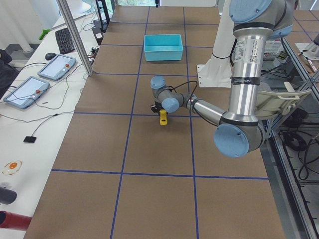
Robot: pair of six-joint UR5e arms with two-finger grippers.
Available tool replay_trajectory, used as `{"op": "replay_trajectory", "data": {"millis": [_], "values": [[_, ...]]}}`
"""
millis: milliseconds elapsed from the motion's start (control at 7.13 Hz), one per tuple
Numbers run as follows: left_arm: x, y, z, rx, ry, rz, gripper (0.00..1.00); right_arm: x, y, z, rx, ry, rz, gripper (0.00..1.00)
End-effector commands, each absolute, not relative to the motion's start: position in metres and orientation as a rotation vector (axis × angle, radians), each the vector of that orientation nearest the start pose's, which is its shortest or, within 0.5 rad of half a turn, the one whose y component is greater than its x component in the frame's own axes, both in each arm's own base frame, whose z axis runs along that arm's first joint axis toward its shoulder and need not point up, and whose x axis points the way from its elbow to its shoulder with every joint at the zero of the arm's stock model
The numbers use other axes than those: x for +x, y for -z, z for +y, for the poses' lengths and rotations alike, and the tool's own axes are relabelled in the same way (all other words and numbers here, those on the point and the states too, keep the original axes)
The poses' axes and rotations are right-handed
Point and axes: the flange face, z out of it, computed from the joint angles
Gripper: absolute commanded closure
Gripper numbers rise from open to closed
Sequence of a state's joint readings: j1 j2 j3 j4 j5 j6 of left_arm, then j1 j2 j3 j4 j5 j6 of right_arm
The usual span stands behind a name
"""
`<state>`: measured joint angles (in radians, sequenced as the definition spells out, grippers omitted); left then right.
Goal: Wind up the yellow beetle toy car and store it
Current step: 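Press the car down and drag it backward toward the robot with the left gripper, then keep pressing the car and pull it farther back with the left gripper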
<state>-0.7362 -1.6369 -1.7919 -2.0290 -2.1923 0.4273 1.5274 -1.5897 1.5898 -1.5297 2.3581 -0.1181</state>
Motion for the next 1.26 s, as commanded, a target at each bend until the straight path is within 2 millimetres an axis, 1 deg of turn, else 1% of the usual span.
{"op": "replay_trajectory", "data": {"millis": [0,280,561,1121], "values": [[0.35,-0.463,-0.414,0.69,-1.405,0.802,1.0,0.042,-0.656,-0.487,0.063,0.167,-0.788,0.0],[0.355,-0.478,-0.418,0.784,-1.417,0.818,1.0,0.042,-0.656,-0.487,0.063,0.167,-0.788,0.0],[0.359,-0.48,-0.418,0.774,-1.432,0.854,1.0,0.042,-0.657,-0.487,0.062,0.166,-0.788,0.0],[0.361,-0.488,-0.418,0.755,-1.436,0.866,1.0,0.042,-0.657,-0.487,0.06,0.165,-0.788,0.0]]}}
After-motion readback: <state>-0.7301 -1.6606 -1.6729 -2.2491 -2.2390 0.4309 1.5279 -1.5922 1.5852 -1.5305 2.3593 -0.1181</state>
